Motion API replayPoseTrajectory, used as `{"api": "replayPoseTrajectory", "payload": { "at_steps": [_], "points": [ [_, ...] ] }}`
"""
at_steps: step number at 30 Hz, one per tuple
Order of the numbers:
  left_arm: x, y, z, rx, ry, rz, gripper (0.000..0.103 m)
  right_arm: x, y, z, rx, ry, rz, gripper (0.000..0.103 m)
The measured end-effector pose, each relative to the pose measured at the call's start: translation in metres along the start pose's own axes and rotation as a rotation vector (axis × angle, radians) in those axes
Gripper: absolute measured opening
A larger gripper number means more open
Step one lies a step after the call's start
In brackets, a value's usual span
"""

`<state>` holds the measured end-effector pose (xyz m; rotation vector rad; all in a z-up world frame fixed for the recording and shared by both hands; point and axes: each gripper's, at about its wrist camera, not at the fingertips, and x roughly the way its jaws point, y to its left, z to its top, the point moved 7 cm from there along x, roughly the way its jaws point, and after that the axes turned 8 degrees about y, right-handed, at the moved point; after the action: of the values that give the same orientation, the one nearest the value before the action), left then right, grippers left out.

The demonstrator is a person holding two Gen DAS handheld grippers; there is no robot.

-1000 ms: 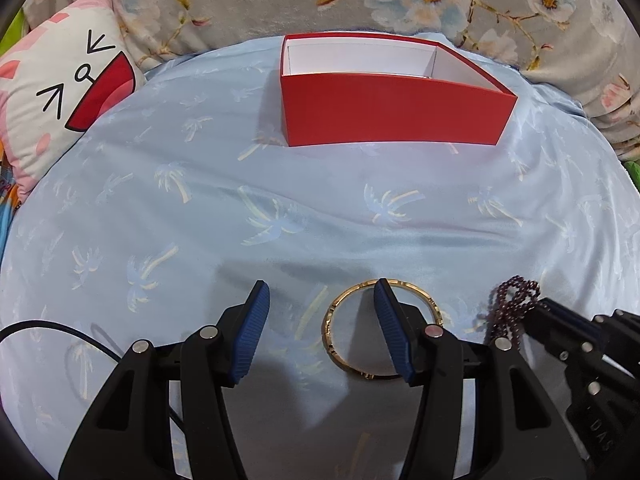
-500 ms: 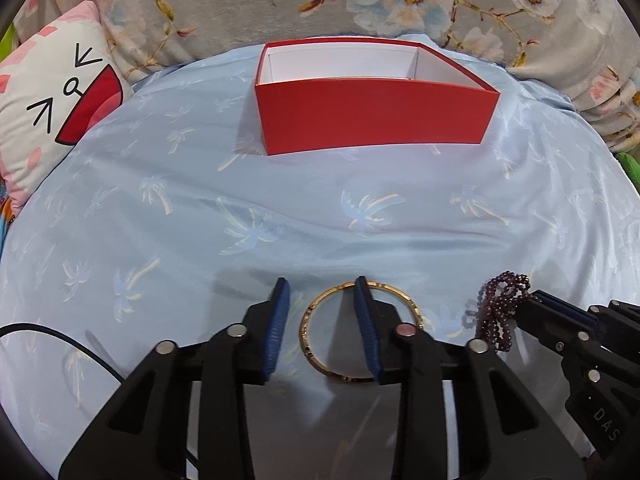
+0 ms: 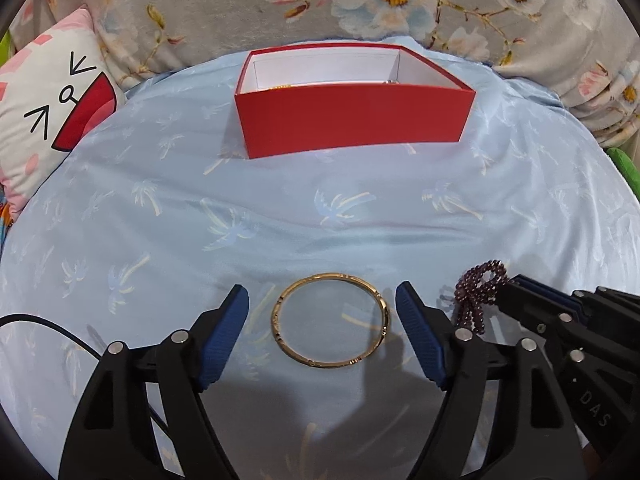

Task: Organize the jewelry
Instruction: 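Grip the gold bangle rim with the left tool while the right tool grasps the garnet bracelet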

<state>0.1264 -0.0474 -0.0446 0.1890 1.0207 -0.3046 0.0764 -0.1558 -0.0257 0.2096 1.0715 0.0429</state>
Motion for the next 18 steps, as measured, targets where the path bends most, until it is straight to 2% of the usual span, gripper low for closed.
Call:
{"api": "replayPoseTrajectory", "payload": {
  "at_steps": [4,7,18],
  "points": [
    [0.007,-0.002,-0.005,0.004,0.006,0.017,0.068,-0.002,-0.003,0.0,0.004,-0.003,-0.002,0.007],
    [0.005,-0.005,-0.006,0.014,0.001,0.009,0.06,-0.002,-0.005,-0.001,0.009,-0.004,-0.002,0.007],
    [-0.001,-0.01,-0.004,0.016,0.002,-0.019,0.059,-0.006,-0.003,0.001,0.003,-0.014,0.004,0.007]
  ]
}}
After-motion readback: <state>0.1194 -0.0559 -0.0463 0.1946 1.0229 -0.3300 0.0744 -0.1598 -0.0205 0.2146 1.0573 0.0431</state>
